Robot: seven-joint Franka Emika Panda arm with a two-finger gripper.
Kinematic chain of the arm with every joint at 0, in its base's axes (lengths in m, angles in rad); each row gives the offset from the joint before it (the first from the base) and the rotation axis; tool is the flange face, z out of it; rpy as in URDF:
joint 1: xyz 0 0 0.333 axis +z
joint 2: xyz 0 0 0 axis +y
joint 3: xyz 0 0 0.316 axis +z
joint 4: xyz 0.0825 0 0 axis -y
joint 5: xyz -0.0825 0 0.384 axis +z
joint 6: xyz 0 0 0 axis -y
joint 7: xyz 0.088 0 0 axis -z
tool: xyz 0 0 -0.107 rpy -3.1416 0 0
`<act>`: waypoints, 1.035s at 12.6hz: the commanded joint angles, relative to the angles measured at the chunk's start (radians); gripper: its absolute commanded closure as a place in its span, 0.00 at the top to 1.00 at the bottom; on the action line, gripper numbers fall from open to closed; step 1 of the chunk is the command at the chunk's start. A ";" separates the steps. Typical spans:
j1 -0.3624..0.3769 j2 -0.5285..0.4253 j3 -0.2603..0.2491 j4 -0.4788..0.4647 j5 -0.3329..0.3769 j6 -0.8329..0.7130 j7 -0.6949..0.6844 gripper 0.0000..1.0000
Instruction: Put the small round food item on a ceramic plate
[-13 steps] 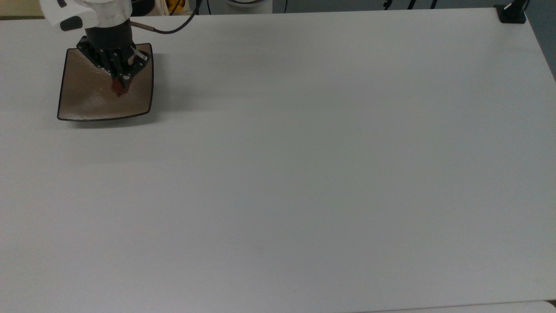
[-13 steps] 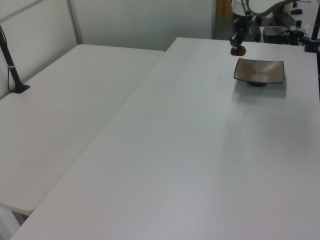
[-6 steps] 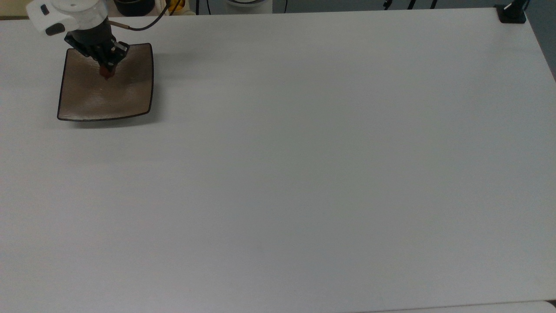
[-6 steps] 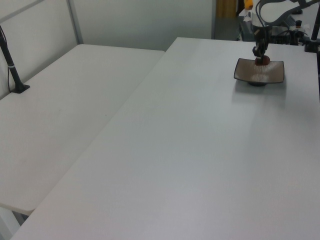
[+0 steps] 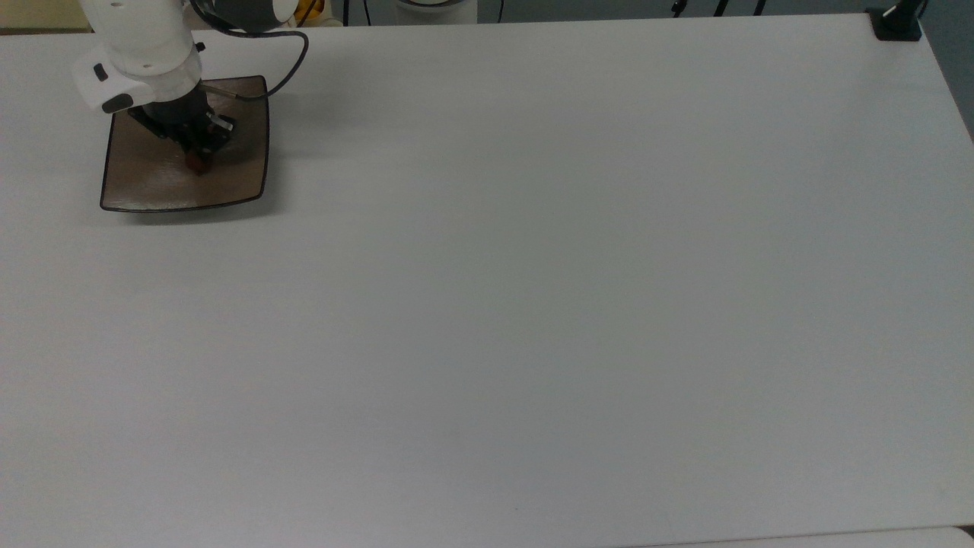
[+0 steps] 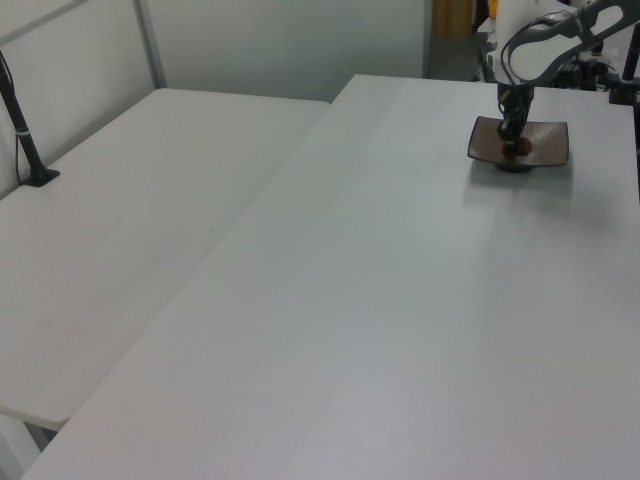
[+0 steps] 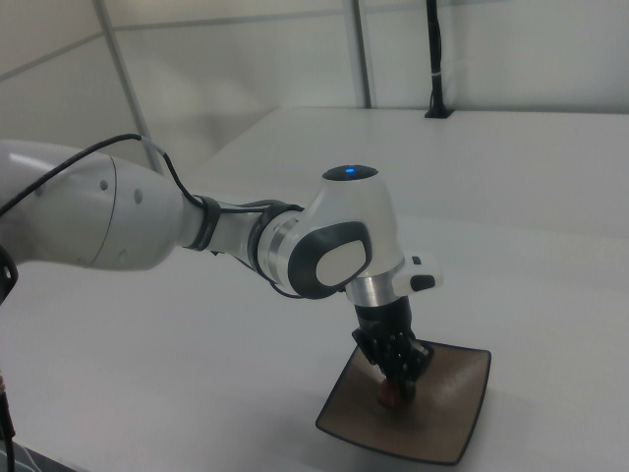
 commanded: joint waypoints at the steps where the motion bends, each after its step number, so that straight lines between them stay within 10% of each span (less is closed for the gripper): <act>1: 0.001 -0.022 -0.007 0.006 0.024 0.004 0.013 1.00; 13: 0.023 -0.252 0.001 0.022 0.070 -0.242 0.006 1.00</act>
